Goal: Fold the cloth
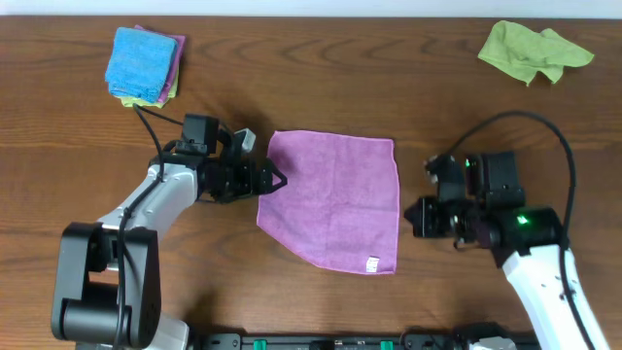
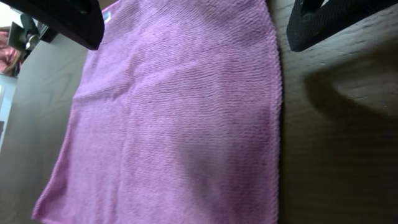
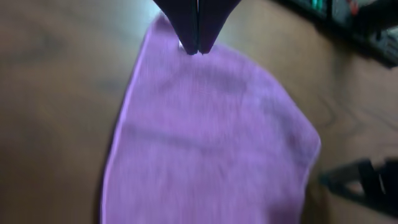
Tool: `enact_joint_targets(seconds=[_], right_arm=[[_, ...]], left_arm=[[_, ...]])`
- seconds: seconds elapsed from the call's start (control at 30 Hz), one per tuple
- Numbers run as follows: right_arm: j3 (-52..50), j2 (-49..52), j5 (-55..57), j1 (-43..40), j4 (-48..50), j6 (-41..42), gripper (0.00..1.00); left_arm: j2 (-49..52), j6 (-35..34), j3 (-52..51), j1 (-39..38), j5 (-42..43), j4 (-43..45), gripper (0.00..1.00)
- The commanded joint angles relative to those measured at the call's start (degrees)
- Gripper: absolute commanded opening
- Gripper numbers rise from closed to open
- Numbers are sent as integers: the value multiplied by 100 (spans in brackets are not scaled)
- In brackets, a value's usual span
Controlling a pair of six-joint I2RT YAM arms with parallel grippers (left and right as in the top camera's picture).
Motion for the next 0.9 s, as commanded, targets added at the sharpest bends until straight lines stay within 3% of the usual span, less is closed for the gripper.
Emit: enact_joint_targets(seconds=[0.0, 0.3, 0.57, 0.87], right_arm=[[55, 396, -74, -9, 457, -136, 1], [59, 2286, -417, 197, 2382, -28, 1], [61, 3233, -413, 669, 2817, -13, 2], [61, 3565, -358, 704, 3021, 37, 1]], left_arm=[[42, 238, -79, 140, 68, -164, 95], [42, 223, -184, 293, 323, -372, 95], [44, 160, -415, 293, 715, -125, 96], [48, 59, -485, 291, 925, 262, 95]])
